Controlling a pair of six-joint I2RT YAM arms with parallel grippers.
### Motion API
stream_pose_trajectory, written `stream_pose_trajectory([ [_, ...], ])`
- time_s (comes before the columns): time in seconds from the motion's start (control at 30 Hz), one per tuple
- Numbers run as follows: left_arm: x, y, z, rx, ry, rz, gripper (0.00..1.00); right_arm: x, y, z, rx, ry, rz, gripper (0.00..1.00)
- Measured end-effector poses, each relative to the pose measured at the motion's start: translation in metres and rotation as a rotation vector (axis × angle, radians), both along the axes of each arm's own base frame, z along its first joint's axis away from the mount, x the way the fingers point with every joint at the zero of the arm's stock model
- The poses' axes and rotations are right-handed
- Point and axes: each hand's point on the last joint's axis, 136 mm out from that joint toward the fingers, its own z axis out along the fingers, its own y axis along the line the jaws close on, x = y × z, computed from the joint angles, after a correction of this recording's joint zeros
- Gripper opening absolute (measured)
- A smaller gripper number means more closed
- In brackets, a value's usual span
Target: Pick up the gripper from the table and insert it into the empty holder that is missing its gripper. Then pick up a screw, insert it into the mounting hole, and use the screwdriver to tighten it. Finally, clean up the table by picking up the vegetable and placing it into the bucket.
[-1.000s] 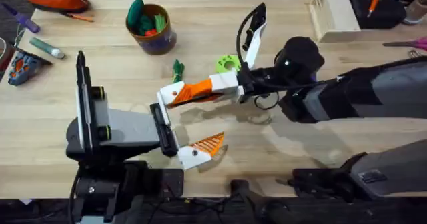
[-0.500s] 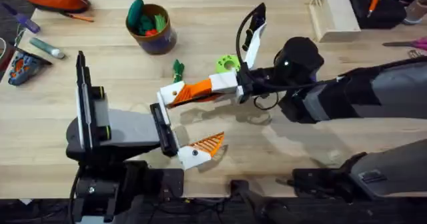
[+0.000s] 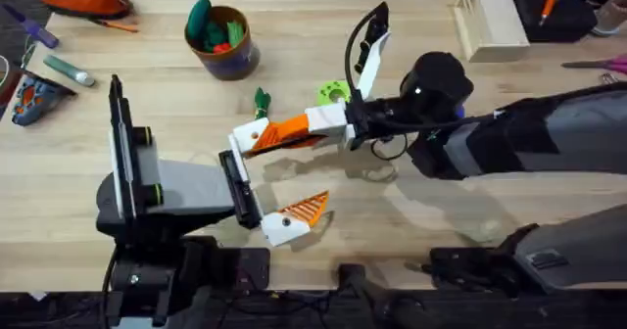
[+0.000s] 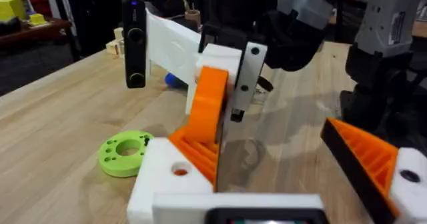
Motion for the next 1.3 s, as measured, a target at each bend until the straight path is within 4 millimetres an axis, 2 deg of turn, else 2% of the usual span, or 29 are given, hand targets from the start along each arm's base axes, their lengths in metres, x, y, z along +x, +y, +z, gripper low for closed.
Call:
stream_pose_trajectory([
  [0.67,0.0004,0.0002,0.0000,0.000,0.000,0.003,0.999,0.0019,-0.0004,0.0009,0.004,-0.025,-0.004,0.009],
  [0.87,0.0011,0.0004,0.0001,0.001,-0.003,0.007,0.999,0.0062,0.0029,0.0042,-0.023,0.000,0.060,0.009],
  [1.3,0.0013,0.0005,0.0000,0.001,-0.001,0.008,0.999,0.0075,0.0040,0.0009,-0.026,-0.005,0.079,0.009],
])
